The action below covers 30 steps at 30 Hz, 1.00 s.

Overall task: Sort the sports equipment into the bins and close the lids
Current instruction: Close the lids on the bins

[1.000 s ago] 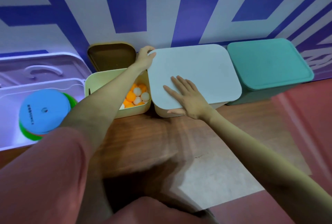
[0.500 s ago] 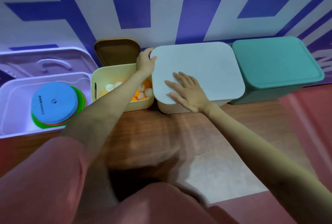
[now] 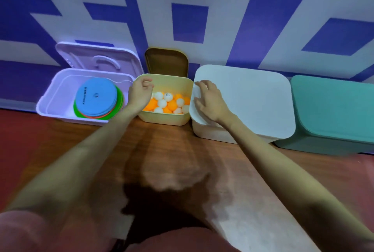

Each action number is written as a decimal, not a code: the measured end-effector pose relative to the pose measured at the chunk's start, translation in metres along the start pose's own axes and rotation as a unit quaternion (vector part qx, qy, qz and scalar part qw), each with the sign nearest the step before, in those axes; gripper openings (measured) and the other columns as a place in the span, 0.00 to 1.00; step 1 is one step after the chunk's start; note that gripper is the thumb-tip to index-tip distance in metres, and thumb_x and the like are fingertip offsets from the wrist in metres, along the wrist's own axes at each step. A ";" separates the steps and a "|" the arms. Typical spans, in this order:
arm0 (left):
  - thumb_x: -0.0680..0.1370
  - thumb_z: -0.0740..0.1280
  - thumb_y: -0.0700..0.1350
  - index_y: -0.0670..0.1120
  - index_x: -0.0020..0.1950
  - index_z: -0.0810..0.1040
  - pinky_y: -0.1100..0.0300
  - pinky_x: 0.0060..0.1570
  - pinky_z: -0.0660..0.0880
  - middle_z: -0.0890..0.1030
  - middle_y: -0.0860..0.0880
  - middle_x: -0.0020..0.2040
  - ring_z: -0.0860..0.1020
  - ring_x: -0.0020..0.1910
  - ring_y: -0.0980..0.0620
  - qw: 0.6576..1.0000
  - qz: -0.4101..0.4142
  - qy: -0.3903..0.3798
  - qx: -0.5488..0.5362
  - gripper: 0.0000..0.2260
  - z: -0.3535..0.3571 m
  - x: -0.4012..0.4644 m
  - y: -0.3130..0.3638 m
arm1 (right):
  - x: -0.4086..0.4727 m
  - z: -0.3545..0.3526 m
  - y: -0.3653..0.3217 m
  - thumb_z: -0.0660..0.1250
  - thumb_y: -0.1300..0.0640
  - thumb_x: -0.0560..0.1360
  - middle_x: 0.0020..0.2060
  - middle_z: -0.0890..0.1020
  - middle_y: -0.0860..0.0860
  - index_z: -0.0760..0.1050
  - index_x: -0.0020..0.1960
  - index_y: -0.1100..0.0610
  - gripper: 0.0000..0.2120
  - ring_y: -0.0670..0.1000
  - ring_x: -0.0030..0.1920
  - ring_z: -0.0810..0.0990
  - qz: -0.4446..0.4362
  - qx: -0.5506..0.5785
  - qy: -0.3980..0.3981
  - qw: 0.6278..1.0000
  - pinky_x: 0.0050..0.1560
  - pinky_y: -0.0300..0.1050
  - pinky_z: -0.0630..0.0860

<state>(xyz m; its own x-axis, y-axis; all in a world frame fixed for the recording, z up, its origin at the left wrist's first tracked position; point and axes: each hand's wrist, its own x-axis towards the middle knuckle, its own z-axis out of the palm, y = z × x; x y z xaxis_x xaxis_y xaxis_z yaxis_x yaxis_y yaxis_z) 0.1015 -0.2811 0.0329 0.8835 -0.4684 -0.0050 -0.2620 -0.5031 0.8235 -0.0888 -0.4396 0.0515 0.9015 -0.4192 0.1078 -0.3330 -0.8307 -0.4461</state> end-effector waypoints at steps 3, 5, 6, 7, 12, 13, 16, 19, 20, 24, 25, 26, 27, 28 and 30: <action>0.77 0.61 0.39 0.43 0.57 0.77 0.54 0.53 0.76 0.83 0.44 0.51 0.80 0.51 0.46 1.000 -0.008 0.005 0.014 0.11 -0.017 0.007 -0.007 | 0.015 0.004 -0.013 0.63 0.57 0.75 0.66 0.69 0.59 0.63 0.71 0.60 0.26 0.59 0.65 0.68 0.002 0.008 -0.007 1.000 0.64 0.50 0.65; 0.78 0.61 0.40 0.42 0.60 0.77 0.56 0.53 0.74 0.82 0.44 0.53 0.79 0.52 0.46 0.999 -0.007 0.017 0.026 0.12 -0.029 0.019 -0.007 | 0.028 0.005 -0.022 0.64 0.57 0.74 0.66 0.69 0.59 0.63 0.71 0.61 0.27 0.59 0.64 0.69 -0.006 -0.004 -0.007 1.000 0.64 0.50 0.66; 0.78 0.61 0.39 0.41 0.61 0.77 0.57 0.54 0.73 0.81 0.43 0.54 0.79 0.53 0.46 0.999 -0.003 0.022 0.030 0.13 -0.035 0.026 -0.008 | 0.036 0.006 -0.025 0.65 0.58 0.74 0.66 0.69 0.60 0.62 0.72 0.61 0.28 0.59 0.64 0.69 -0.010 -0.015 -0.007 1.000 0.64 0.50 0.67; 0.77 0.61 0.38 0.41 0.62 0.76 0.58 0.54 0.72 0.81 0.43 0.55 0.79 0.55 0.46 0.999 0.002 0.026 0.031 0.14 -0.040 0.034 -0.009 | 0.045 0.006 -0.030 0.65 0.58 0.74 0.67 0.68 0.60 0.61 0.72 0.62 0.29 0.59 0.65 0.69 -0.009 -0.028 -0.007 1.000 0.65 0.50 0.67; 0.78 0.61 0.35 0.40 0.65 0.74 0.56 0.57 0.74 0.80 0.43 0.59 0.78 0.58 0.46 0.996 0.071 -0.016 0.043 0.16 -0.057 0.077 -0.012 | 0.100 0.006 -0.048 0.65 0.62 0.73 0.64 0.70 0.61 0.59 0.73 0.62 0.30 0.61 0.62 0.71 0.040 -0.054 0.040 0.997 0.62 0.52 0.70; 0.77 0.61 0.35 0.40 0.65 0.74 0.55 0.58 0.74 0.80 0.43 0.59 0.78 0.58 0.46 0.995 0.084 -0.032 0.041 0.16 -0.059 0.085 -0.011 | 0.111 0.007 -0.052 0.64 0.63 0.73 0.64 0.70 0.61 0.60 0.73 0.62 0.29 0.61 0.62 0.71 0.052 -0.058 0.049 0.996 0.62 0.52 0.70; 0.77 0.61 0.35 0.39 0.67 0.73 0.54 0.60 0.75 0.79 0.42 0.60 0.78 0.58 0.47 0.992 0.104 -0.059 0.031 0.18 -0.060 0.107 -0.009 | 0.138 0.016 -0.064 0.63 0.65 0.74 0.64 0.72 0.59 0.64 0.71 0.61 0.25 0.60 0.61 0.72 0.067 -0.110 0.071 0.989 0.61 0.52 0.70; 0.78 0.62 0.36 0.40 0.68 0.72 0.54 0.60 0.74 0.79 0.43 0.62 0.77 0.60 0.48 0.989 0.113 -0.096 0.025 0.18 -0.059 0.117 -0.009 | 0.155 0.030 -0.073 0.67 0.66 0.72 0.55 0.78 0.58 0.73 0.61 0.60 0.18 0.59 0.53 0.75 0.067 -0.210 0.098 0.970 0.49 0.48 0.73; 0.78 0.62 0.36 0.40 0.68 0.72 0.54 0.60 0.75 0.78 0.43 0.61 0.77 0.60 0.48 0.987 0.119 -0.109 0.022 0.18 -0.058 0.119 -0.011 | 0.159 0.032 -0.077 0.69 0.67 0.71 0.51 0.78 0.58 0.75 0.57 0.61 0.15 0.58 0.49 0.76 0.070 -0.244 0.110 0.961 0.44 0.47 0.71; 0.77 0.62 0.35 0.39 0.65 0.73 0.54 0.59 0.75 0.79 0.42 0.59 0.78 0.57 0.47 0.984 0.118 -0.130 0.002 0.17 -0.061 0.124 -0.024 | 0.170 0.030 -0.086 0.61 0.65 0.77 0.52 0.76 0.58 0.75 0.60 0.62 0.12 0.58 0.53 0.73 0.078 -0.269 0.064 0.958 0.43 0.47 0.68; 0.77 0.63 0.35 0.39 0.64 0.74 0.55 0.58 0.75 0.79 0.42 0.58 0.78 0.57 0.48 0.985 0.115 -0.129 0.000 0.16 -0.063 0.124 -0.027 | 0.171 0.027 -0.088 0.61 0.65 0.77 0.53 0.76 0.58 0.75 0.60 0.61 0.12 0.58 0.53 0.73 0.083 -0.263 0.068 0.959 0.42 0.47 0.68; 0.77 0.63 0.35 0.40 0.63 0.75 0.56 0.57 0.76 0.80 0.43 0.58 0.78 0.56 0.48 0.986 0.113 -0.124 -0.003 0.15 -0.066 0.124 -0.030 | 0.171 0.023 -0.091 0.61 0.66 0.77 0.53 0.75 0.57 0.75 0.60 0.61 0.13 0.57 0.53 0.73 0.089 -0.256 0.080 0.959 0.42 0.47 0.70; 0.77 0.63 0.35 0.40 0.63 0.75 0.58 0.56 0.76 0.80 0.44 0.57 0.78 0.56 0.49 0.987 0.112 -0.119 -0.006 0.15 -0.069 0.124 -0.032 | 0.170 0.019 -0.094 0.62 0.66 0.76 0.53 0.75 0.56 0.75 0.60 0.60 0.13 0.57 0.53 0.73 0.094 -0.249 0.094 0.959 0.43 0.47 0.71; 0.77 0.64 0.36 0.41 0.63 0.75 0.59 0.55 0.75 0.80 0.44 0.57 0.78 0.56 0.49 0.987 0.108 -0.117 -0.011 0.14 -0.071 0.124 -0.035 | 0.167 0.013 -0.096 0.63 0.66 0.76 0.53 0.75 0.56 0.76 0.60 0.60 0.13 0.57 0.53 0.73 0.100 -0.241 0.112 0.959 0.42 0.47 0.72; 0.78 0.63 0.38 0.41 0.64 0.75 0.59 0.54 0.75 0.80 0.45 0.57 0.78 0.55 0.49 0.988 0.089 -0.123 -0.028 0.14 -0.075 0.125 -0.041 | 0.157 0.001 -0.100 0.64 0.66 0.76 0.52 0.76 0.56 0.77 0.59 0.60 0.13 0.57 0.52 0.74 0.103 -0.222 0.154 0.957 0.40 0.46 0.69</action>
<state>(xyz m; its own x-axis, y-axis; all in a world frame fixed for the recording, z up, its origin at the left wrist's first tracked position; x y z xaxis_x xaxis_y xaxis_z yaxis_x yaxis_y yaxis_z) 0.2519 -0.2641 0.0411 0.7024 -0.7117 0.0098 -0.3758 -0.3591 0.8543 0.0864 -0.4213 0.1120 0.7031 -0.6219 0.3448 -0.6407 -0.7644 -0.0721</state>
